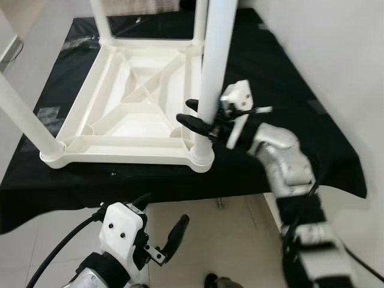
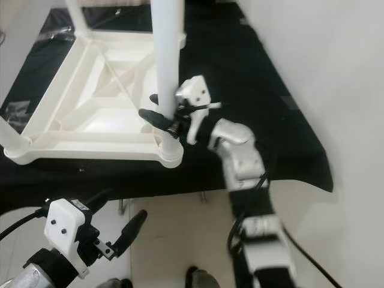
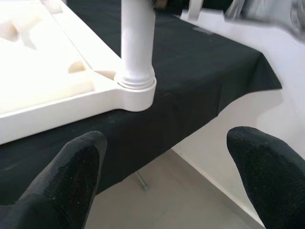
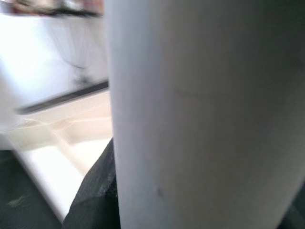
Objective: Building children table
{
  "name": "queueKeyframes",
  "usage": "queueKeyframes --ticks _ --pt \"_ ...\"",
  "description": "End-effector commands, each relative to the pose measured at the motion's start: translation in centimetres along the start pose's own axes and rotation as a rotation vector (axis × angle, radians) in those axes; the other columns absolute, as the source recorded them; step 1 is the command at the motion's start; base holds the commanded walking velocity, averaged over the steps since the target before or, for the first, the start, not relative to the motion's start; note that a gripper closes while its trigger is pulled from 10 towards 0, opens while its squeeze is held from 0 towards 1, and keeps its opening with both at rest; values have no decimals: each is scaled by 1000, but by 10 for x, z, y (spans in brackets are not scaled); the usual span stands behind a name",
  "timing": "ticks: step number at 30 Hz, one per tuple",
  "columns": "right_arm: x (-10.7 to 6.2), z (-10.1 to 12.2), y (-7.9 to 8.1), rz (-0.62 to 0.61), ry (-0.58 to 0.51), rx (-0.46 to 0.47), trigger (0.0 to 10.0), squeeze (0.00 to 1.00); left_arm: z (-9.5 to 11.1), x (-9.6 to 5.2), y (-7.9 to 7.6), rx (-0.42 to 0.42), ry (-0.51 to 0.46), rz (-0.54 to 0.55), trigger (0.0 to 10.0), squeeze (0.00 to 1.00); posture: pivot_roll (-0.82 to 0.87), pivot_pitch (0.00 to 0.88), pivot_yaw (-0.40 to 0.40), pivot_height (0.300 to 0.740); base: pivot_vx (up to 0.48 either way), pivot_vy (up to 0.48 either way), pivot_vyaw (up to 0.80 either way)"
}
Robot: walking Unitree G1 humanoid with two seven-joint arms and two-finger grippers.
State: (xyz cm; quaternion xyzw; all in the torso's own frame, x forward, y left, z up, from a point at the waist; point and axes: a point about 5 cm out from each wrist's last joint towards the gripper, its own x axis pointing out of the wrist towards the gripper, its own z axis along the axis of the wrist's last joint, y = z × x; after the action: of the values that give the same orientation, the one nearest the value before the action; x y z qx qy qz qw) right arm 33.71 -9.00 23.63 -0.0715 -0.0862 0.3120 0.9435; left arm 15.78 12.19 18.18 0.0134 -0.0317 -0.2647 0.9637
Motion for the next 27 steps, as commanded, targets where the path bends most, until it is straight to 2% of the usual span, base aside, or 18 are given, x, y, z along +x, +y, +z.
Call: queueKeyframes --ticks 1,3,4,8,10,11,12,13,15,16,17,18,20,21,22,23,26,27 --pt "-24 -50 -1 -205 287 -4 0 0 -6 -2 1 3 37 2 10000 0 116 252 -31 740 0 0 0" --pt "-21 -43 20 -198 253 30 0 0 -6 0 1 1 34 -9 10000 0 106 233 -27 740 0 0 0" --pt "-17 -39 24 -189 238 35 0 0 -7 1 0 0 32 -12 10000 0 106 233 -27 740 0 0 0" --pt "0 -23 31 -149 173 49 0 0 -7 3 2 5 26 -12 10000 0 110 223 -35 740 0 0 0" --pt "2 -19 31 -149 156 53 0 0 -7 3 2 6 26 -10 10000 0 110 223 -35 740 0 0 0" --pt "3 -15 33 -146 138 58 10000 0 -7 3 3 9 26 -7 10000 0 110 223 -35 740 0 0 0" --pt "4 -12 34 -143 127 61 10000 0 -7 3 4 10 26 -5 10000 0 110 223 -35 740 0 0 0" --pt "6 -5 34 -118 84 84 10000 149 -7 3 4 11 26 -3 10000 0 110 221 -33 740 0 0 0" --pt "7 -1 35 -102 53 101 10000 149 -7 3 4 11 26 -1 10000 0 110 221 -33 740 0 0 0" --pt "9 9 37 -26 -5 132 10000 1000 -7 3 4 10 25 -1 10000 0 107 224 -32 740 0 0 0" --pt "9 29 40 196 -125 142 10000 1000 -7 3 3 7 23 -3 10000 0 108 228 -34 740 0 0 0" --pt "9 29 40 196 -125 142 10000 1000 -7 3 3 7 23 -3 10000 0 108 228 -34 740 0 0 0" --pt "6 40 36 341 -170 127 10000 1000 -6 3 2 4 20 -3 10000 0 108 231 -36 740 0 0 0" --pt "4 43 33 425 -178 90 10000 1000 -6 3 2 3 20 -2 10000 0 109 235 -38 740 0 0 0" --pt "4 43 33 425 -178 90 10000 1000 -6 3 2 3 20 -2 10000 0 109 235 -38 740 0 0 0" --pt "2 43 26 561 -162 41 10000 553 -6 3 1 2 19 0 10000 0 110 237 -39 740 0 0 0" --pt "2 42 21 607 -148 27 10000 553 -6 3 1 1 19 0 10000 0 110 241 -39 740 0 0 0" --pt "4 40 14 646 -126 15 10000 0 -6 3 1 1 20 1 10000 0 114 246 -40 740 0 0 0"
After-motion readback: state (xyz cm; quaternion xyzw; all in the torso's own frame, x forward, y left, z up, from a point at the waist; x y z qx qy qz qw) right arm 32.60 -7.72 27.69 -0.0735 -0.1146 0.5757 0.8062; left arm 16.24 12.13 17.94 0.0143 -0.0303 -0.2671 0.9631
